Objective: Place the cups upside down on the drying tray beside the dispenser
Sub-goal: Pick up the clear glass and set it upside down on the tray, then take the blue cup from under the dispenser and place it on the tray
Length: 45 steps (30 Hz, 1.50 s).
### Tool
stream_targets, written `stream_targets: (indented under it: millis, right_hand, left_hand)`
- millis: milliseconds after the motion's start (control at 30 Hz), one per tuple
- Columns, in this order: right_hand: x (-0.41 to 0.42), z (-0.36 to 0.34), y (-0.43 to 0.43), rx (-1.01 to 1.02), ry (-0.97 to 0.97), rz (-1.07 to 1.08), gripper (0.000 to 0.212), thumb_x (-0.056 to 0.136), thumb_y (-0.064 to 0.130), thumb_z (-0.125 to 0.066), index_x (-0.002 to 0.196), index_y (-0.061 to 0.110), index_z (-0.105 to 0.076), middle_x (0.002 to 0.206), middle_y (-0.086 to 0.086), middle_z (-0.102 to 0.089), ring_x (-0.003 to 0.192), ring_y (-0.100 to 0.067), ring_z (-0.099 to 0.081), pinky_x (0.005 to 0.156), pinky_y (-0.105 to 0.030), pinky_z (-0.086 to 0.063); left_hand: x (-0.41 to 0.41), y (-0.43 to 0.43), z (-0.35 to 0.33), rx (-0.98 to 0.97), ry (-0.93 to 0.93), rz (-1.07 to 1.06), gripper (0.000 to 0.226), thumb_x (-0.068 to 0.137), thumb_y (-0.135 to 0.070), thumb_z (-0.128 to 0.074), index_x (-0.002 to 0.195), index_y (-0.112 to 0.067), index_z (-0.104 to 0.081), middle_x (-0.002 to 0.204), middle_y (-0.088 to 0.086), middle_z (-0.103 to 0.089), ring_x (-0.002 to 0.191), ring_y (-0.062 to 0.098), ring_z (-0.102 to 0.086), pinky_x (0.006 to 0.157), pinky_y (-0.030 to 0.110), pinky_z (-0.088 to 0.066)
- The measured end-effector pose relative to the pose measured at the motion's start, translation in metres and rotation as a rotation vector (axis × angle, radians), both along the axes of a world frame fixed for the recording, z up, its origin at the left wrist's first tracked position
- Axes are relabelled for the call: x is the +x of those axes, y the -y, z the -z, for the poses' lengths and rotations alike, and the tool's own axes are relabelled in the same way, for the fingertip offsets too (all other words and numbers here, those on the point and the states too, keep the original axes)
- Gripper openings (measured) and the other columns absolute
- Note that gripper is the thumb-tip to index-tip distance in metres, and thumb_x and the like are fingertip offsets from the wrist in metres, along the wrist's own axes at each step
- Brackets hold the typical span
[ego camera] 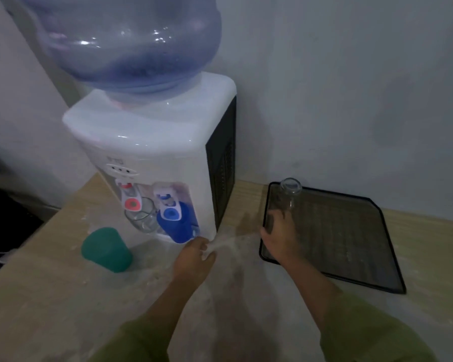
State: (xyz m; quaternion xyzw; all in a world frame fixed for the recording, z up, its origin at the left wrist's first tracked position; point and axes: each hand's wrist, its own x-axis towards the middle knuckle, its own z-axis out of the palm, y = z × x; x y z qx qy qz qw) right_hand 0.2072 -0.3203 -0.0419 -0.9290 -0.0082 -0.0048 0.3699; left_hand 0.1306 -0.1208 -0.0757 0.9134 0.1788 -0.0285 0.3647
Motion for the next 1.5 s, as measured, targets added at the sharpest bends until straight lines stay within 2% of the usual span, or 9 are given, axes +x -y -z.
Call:
stream_targets:
  millis: [133,300,400,667,833,1067,1233,1367,1500]
  right_hand:
    - [-0.022,-0.001,-0.018,-0.017,-0.062,-0.006,0.045,0.081,0.016,-0.065,0.123,0.006,-0.051,0.124,-0.017,-0.046,0.112,-0.031,-0.049,0.096,-0.038,-0.046]
    - [-0.041,0.001,-0.035,0.01,-0.089,-0.016,0.05,0.084,0.02,-0.065,0.128,0.007,-0.047,0.125,-0.017,-0.044,0.112,-0.028,-0.049,0.095,-0.03,-0.041]
    - [-0.049,0.001,-0.044,0.026,-0.099,-0.008,0.054,0.084,0.02,-0.065,0.132,0.006,-0.044,0.128,-0.018,-0.042,0.116,-0.028,-0.047,0.096,-0.028,-0.038]
    - [-0.066,0.006,-0.06,0.013,-0.114,-0.002,0.058,0.083,0.024,-0.066,0.134,0.01,-0.041,0.131,-0.016,-0.041,0.117,-0.026,-0.047,0.092,-0.023,-0.035]
    - [-0.081,0.006,-0.066,0.017,-0.123,-0.003,0.059,0.084,0.027,-0.065,0.134,0.012,-0.039,0.131,-0.014,-0.04,0.116,-0.024,-0.046,0.092,-0.026,-0.036]
    - [-0.098,0.006,-0.08,0.05,-0.175,0.002,0.06,0.084,0.023,-0.065,0.136,0.015,-0.038,0.135,-0.012,-0.041,0.12,-0.024,-0.047,0.092,-0.024,-0.036]
    - [-0.111,0.005,-0.074,0.185,-0.299,-0.035,0.058,0.085,0.02,-0.064,0.138,0.019,-0.039,0.139,-0.007,-0.046,0.118,-0.022,-0.05,0.088,-0.027,-0.042]
    - [-0.12,-0.002,-0.056,0.329,-0.347,-0.028,0.058,0.083,0.034,-0.066,0.135,0.024,-0.043,0.132,0.003,-0.05,0.112,-0.015,-0.053,0.083,-0.027,-0.045]
    - [-0.12,-0.01,-0.033,0.443,-0.327,-0.032,0.056,0.079,0.045,-0.068,0.128,0.025,-0.048,0.123,0.004,-0.057,0.101,-0.012,-0.062,0.079,-0.025,-0.051]
  left_hand:
    - [-0.013,-0.027,-0.002,0.08,-0.047,-0.238,0.027,0.081,-0.041,-0.064,0.1,-0.022,-0.056,0.102,0.001,-0.066,0.083,0.011,-0.055,0.078,0.028,-0.043]
    - [-0.004,-0.06,-0.019,-0.143,-0.029,-0.452,0.066,0.069,-0.035,-0.08,0.123,-0.017,-0.045,0.122,0.008,-0.061,0.104,0.025,-0.062,0.09,0.039,-0.054]
    - [0.002,-0.066,-0.026,-0.217,0.111,-0.39,0.08,0.065,-0.029,-0.084,0.129,-0.015,-0.038,0.131,0.01,-0.057,0.114,0.029,-0.059,0.094,0.042,-0.053]
    - [0.013,-0.07,-0.032,-0.387,0.285,-0.155,0.066,0.068,-0.017,-0.082,0.123,-0.014,-0.046,0.123,0.006,-0.061,0.111,0.023,-0.056,0.09,0.028,-0.041]
    - [0.003,-0.076,-0.03,-0.375,0.256,-0.148,0.061,0.065,-0.023,-0.084,0.111,-0.028,-0.044,0.112,-0.005,-0.059,0.102,0.017,-0.057,0.085,0.03,-0.047]
    - [-0.023,-0.067,-0.028,-0.363,0.127,-0.234,0.079,0.061,-0.037,-0.083,0.126,-0.017,-0.042,0.124,0.007,-0.059,0.11,0.029,-0.06,0.097,0.049,-0.049]
    - [-0.033,-0.05,-0.026,-0.584,0.036,-0.245,0.075,0.058,-0.039,-0.084,0.121,-0.017,-0.049,0.115,0.005,-0.063,0.099,0.022,-0.061,0.087,0.044,-0.055]
    - [-0.03,-0.025,-0.035,-0.779,-0.039,-0.169,0.07,0.06,-0.04,-0.083,0.119,-0.018,-0.052,0.11,0.003,-0.065,0.095,0.02,-0.065,0.063,0.029,-0.053]
    - [-0.021,0.005,-0.048,-0.906,-0.123,-0.111,0.072,0.064,-0.042,-0.081,0.123,-0.019,-0.045,0.113,0.004,-0.061,0.088,0.02,-0.067,0.058,0.025,-0.048]
